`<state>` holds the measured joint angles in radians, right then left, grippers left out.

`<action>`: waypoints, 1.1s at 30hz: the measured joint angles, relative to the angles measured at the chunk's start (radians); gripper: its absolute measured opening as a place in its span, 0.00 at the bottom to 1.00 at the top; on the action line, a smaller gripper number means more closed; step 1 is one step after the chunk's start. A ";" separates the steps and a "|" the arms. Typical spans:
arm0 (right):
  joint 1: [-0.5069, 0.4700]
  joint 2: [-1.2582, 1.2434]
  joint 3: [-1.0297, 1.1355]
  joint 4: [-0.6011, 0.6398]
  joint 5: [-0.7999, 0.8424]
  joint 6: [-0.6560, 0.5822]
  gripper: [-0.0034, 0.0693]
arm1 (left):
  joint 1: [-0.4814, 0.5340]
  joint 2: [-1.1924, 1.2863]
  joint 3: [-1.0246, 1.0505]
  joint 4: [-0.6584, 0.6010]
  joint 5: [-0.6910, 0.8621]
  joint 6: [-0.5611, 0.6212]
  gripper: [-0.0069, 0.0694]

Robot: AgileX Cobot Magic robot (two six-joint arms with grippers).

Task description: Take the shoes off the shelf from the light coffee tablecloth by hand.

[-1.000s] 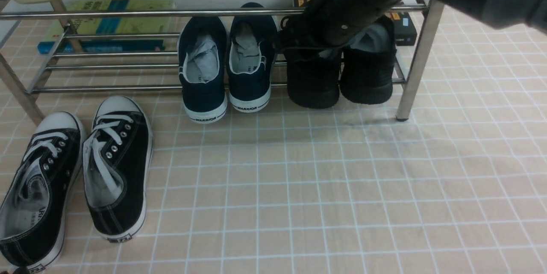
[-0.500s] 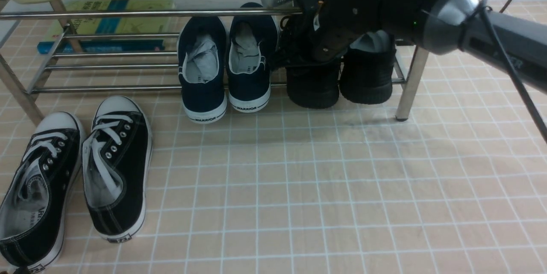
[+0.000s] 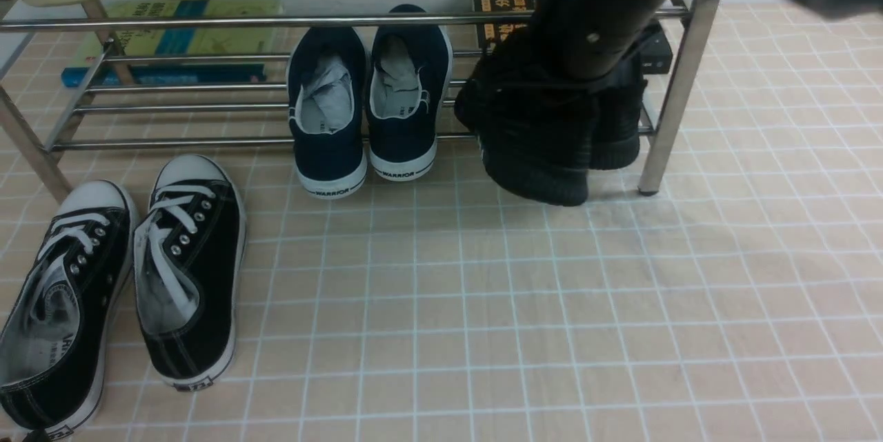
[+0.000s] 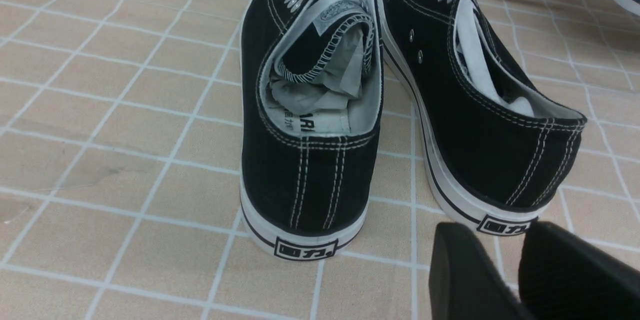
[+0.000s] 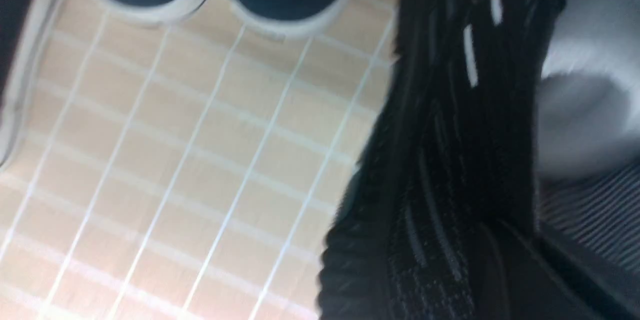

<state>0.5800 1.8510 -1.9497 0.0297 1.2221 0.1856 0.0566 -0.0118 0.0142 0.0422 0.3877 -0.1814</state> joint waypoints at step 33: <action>0.162 -0.185 0.439 -0.020 -0.323 0.062 0.06 | 0.000 0.000 0.000 0.000 0.000 0.000 0.39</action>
<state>0.7422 1.6662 -1.5111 0.0101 0.8995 0.2475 0.0566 -0.0118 0.0142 0.0422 0.3877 -0.1814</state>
